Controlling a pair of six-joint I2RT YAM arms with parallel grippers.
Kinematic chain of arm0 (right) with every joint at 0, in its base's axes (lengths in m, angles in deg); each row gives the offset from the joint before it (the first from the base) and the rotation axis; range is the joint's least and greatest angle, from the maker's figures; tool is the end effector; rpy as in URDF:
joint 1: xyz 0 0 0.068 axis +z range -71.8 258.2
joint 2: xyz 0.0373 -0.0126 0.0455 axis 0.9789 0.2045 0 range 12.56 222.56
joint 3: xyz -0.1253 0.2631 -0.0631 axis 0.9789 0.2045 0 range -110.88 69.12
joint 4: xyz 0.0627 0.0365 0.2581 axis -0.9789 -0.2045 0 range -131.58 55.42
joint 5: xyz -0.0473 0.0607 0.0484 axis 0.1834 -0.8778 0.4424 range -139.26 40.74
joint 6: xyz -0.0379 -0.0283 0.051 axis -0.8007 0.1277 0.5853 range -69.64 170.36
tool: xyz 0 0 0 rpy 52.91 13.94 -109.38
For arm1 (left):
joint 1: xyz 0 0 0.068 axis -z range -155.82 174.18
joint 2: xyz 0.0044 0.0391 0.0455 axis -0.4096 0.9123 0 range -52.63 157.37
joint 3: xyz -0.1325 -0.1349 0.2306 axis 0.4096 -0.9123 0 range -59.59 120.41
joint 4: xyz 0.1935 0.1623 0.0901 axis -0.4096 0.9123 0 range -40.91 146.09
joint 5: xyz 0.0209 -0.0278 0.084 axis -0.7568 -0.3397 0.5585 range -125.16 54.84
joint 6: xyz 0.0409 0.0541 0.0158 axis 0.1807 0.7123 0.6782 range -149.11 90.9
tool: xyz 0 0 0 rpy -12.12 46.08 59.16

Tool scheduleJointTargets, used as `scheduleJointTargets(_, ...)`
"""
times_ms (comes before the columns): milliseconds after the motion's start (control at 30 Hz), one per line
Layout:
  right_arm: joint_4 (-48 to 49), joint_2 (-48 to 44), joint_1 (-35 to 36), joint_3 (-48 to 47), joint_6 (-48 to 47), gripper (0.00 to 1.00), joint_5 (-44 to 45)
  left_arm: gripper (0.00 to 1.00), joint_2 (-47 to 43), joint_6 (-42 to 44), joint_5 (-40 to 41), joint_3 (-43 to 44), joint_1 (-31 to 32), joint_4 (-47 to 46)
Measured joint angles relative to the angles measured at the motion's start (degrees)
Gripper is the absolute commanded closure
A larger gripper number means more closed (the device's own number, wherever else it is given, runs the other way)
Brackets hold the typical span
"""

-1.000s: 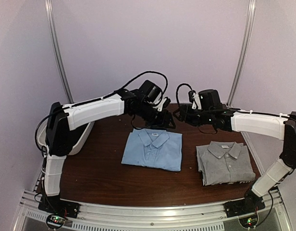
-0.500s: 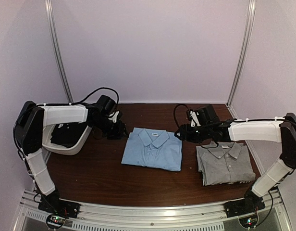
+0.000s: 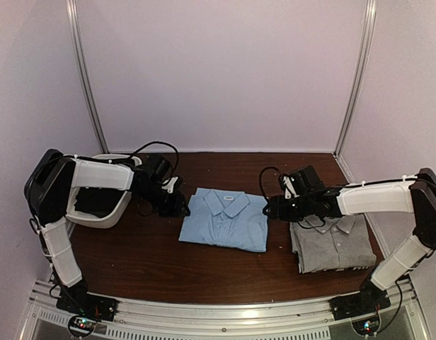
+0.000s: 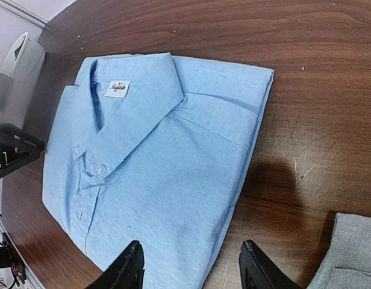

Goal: Fold and stack the long sleeve shirts
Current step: Move the square-folded shirt to the center of the board.

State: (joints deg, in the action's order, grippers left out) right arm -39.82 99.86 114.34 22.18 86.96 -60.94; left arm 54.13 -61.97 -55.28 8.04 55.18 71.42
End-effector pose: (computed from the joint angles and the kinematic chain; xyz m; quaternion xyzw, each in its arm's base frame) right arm 0.2580 0.2026 0.1934 -0.0347 0.9212 0.2988 0.2467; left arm 0.3310 -0.2217 0.1671 0.0275 0.9548 -0.2721 0.1164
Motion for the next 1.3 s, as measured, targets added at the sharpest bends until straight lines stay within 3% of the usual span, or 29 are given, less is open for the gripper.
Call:
scheduleJointTargets(333, -0.04, -1.51, 0.00, 0.35, 0.28, 0.44, 0.00, 0.54, 1.05, 0.42, -1.86, -3.65, 0.35, -2.36)
scheduleJointTargets(533, -0.13, -2.16, 0.00, 0.44, 0.26, 0.45, -0.04, 0.59, 1.07, -0.04, -2.78, -4.63, 1.95, -4.42)
scheduleJointTargets(667, -0.15, -2.49, 0.00, 0.46, 0.26, 0.45, -0.04, 0.68, 1.09, -0.70, -2.84, -4.79, 3.28, -4.50)
scheduleJointTargets(800, -0.13, -3.26, 0.00, 0.50, 0.24, 0.45, -0.04, 0.87, 1.11, -1.92, -2.69, -4.96, 3.50, -4.46)
scheduleJointTargets(933, -0.11, -3.85, 0.00, 0.50, 0.24, 0.44, -0.04, 0.99, 1.11, -3.17, -2.58, -5.18, 3.50, -4.63)
scheduleJointTargets(1300, -0.22, -4.59, 0.00, 0.50, -0.26, 0.43, -0.11, 1.00, -2.75, -6.34, 1.55, -7.82, 4.11, -4.37)
